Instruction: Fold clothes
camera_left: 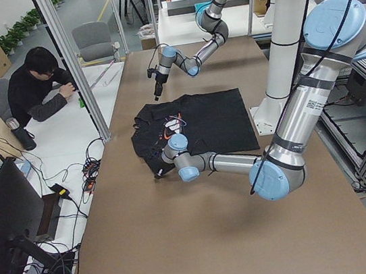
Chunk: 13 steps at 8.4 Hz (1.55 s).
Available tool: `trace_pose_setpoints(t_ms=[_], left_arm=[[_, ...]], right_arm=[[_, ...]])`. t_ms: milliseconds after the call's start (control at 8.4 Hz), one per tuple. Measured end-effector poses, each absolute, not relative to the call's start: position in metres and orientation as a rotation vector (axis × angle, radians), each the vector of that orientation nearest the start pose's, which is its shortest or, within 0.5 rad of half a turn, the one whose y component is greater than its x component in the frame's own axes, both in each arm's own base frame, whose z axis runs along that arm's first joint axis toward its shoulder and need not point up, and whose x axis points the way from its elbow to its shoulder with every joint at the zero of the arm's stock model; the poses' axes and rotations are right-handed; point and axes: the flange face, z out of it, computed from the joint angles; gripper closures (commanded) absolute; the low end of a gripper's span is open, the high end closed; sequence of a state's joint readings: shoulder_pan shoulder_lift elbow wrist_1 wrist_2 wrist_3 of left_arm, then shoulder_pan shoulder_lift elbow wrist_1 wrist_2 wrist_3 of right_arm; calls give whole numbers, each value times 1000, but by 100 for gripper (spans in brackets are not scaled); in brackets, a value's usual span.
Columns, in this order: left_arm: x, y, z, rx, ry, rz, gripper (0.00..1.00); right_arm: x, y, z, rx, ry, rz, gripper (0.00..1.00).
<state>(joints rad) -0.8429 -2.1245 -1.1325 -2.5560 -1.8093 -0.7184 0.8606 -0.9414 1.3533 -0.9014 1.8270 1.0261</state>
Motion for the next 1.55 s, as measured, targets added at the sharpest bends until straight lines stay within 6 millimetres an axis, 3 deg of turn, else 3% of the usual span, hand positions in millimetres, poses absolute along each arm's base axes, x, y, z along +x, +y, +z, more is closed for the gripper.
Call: trace_pose_setpoints(t_ms=[119,238,357,715,1072,1310,1548], left_arm=[[412,-628,435,678,888,144,73],[410,-625,433,674,902,154,91],[405,-620,435,665,914,164,100],[400,-616,436,656,922,169,100],[402,-622,420,657,928,162,100],[400,-624,385,658,930,156,100],[384,-610,320,622,906,136,100]], right_arm=[[-401,-632,305,521,-972,145,6],[-400,-631,303,523,-975,145,6],[-400,-630,302,525,-978,144,6],[-400,-629,302,527,-980,143,6],[-400,-628,301,529,-982,141,6],[-399,-627,303,527,-980,141,6],[-399,-626,306,525,-980,141,6]])
